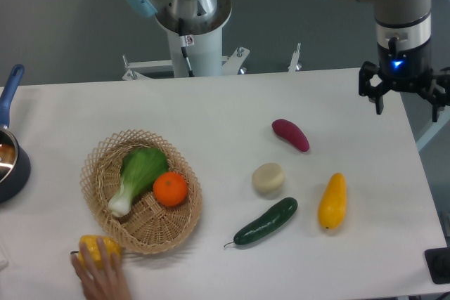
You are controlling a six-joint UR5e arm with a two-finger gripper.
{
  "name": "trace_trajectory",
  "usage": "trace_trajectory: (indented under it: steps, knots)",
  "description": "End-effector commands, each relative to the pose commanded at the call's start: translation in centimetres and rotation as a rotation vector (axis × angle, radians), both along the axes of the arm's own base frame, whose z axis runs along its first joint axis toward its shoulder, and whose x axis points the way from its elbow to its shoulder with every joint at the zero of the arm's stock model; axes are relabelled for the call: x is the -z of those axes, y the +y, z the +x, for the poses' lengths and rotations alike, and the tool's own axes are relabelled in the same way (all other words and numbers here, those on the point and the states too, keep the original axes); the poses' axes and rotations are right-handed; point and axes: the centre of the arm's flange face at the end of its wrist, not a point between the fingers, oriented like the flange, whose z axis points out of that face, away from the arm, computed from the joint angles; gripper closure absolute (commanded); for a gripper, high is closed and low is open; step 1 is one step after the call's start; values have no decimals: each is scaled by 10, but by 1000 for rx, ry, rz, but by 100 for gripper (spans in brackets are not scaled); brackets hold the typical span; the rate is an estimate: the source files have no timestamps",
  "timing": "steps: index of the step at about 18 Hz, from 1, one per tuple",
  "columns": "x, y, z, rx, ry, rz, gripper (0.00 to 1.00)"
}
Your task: Pick up the mango from the table
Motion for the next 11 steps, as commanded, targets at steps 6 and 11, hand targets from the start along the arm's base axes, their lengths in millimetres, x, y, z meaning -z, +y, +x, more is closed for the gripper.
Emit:
trace_trajectory:
  steps: [6, 11]
  knots:
    - [5, 2, 1, 2, -9, -2, 0]
    - [26, 0, 5, -4, -24, -1, 0]
